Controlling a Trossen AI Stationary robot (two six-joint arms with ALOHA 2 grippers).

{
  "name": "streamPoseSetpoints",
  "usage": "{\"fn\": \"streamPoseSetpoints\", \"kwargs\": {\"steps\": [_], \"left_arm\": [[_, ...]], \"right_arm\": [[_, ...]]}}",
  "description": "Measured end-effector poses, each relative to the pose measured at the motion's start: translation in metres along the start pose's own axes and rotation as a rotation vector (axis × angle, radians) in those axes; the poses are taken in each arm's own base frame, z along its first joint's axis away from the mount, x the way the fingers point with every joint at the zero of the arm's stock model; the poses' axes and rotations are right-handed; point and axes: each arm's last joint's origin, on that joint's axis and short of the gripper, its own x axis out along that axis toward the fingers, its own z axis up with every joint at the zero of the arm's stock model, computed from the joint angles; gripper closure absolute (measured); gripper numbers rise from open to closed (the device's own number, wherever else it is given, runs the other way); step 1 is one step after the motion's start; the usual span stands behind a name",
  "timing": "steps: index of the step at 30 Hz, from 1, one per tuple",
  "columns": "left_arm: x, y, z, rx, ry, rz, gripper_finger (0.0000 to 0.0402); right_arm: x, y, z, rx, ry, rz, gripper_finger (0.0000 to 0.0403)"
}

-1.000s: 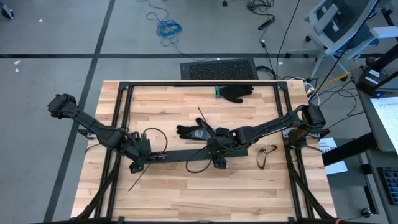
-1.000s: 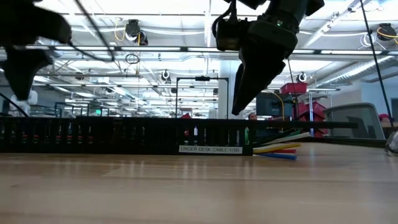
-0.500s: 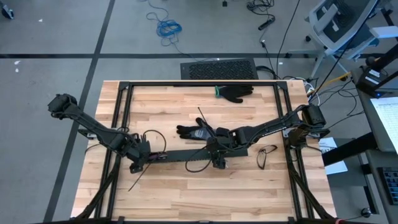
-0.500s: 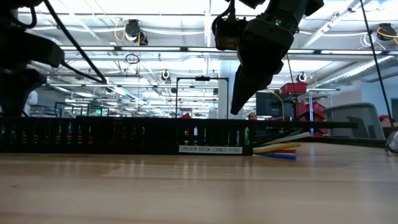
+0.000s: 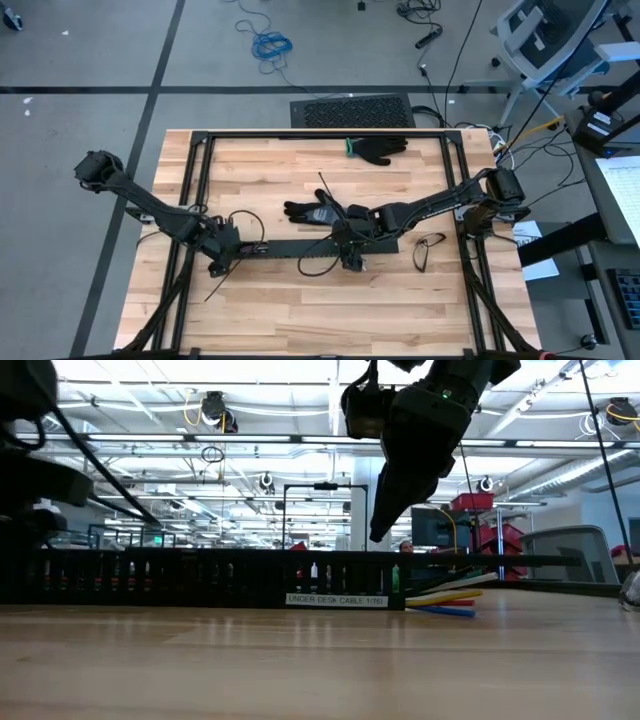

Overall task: Ziptie cables
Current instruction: Close the black cable duct

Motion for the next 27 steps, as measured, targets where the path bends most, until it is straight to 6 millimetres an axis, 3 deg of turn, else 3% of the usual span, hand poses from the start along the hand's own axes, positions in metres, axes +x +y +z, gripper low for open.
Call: {"fn": "streamPoseSetpoints", "kwargs": {"steps": [8, 16, 21, 24, 27], "left_arm": [[0.006, 0.002, -0.002, 0.09, -0.025, 0.009, 0.0086], [0.007, 0.002, -0.001, 0.11, -0.037, 0.007, 0.0159], [0.007, 0.002, -0.001, 0.114, -0.051, 0.022, 0.0171], [0.007, 0.002, -0.001, 0.122, -0.056, 0.025, 0.0173], [0.007, 0.002, 0.0, 0.126, -0.066, 0.03, 0.0173]], "right_arm": [[-0.02, -0.002, 0.003, 0.06, -0.037, -0.02, 0.0051], [-0.028, -0.008, -0.01, 0.085, 0.083, -0.076, 0.0051], [-0.03, -0.007, -0.017, 0.056, 0.165, -0.052, 0.0051], [-0.032, -0.007, -0.014, 0.067, 0.149, -0.055, 0.0051], [-0.041, -0.005, 0.003, 0.095, 0.046, -0.09, 0.0051]]}}
